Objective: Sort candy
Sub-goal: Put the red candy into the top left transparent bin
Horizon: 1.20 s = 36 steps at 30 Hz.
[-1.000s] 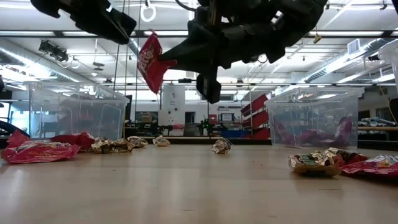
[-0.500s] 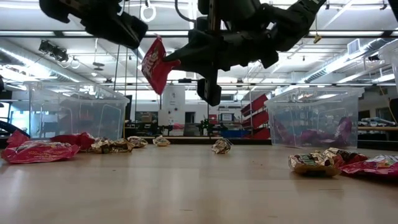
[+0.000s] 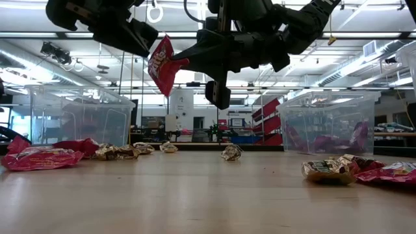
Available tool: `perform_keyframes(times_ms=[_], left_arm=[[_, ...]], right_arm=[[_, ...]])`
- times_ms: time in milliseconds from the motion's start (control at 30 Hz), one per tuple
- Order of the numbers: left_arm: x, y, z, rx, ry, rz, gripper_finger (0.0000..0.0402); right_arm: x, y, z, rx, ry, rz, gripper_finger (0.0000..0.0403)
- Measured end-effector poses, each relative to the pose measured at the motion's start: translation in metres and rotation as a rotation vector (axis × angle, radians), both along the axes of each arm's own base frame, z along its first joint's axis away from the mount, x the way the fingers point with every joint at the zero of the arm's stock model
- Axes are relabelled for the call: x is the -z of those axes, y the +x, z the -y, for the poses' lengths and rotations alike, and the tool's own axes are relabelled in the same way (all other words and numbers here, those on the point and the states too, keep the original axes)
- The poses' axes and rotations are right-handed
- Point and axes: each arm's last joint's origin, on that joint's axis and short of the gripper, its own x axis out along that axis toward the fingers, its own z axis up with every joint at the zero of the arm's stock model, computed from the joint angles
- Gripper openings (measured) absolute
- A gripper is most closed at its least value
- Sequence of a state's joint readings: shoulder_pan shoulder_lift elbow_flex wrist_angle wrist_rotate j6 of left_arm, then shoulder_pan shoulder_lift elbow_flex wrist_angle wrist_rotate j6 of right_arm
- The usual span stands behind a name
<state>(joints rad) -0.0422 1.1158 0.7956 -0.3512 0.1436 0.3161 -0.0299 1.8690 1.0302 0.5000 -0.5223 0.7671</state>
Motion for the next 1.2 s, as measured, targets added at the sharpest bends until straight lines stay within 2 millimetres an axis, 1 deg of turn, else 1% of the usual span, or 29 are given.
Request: perform_keyframes(times_ms=[100,400,567,967,1200], left_arm=[[0.001,0.003,0.0,-0.002,0.002,0.002,0.0048],[0.005,0.007,0.0,-0.018,0.013,-0.002,0.0118],[0.009,0.01,0.0,-0.018,0.014,-0.021,0.0142],[0.015,0.019,0.0,-0.018,0.014,-0.016,0.0148],[0.018,0.02,0.0,-0.016,0.017,-0.04,0.0147]], right_arm=[[0.0,0.0,0.0,0.0,0.0,0.001,0.0],[0.0,0.0,0.0,-0.003,-0.002,0.002,0.0],[0.0,0.0,0.0,-0.004,-0.006,0.005,0.0],[-0.001,0.0,0.003,0.003,-0.012,0.013,0.0],[-0.001,0.0,0.008,0.013,-0.015,0.018,0.0]])
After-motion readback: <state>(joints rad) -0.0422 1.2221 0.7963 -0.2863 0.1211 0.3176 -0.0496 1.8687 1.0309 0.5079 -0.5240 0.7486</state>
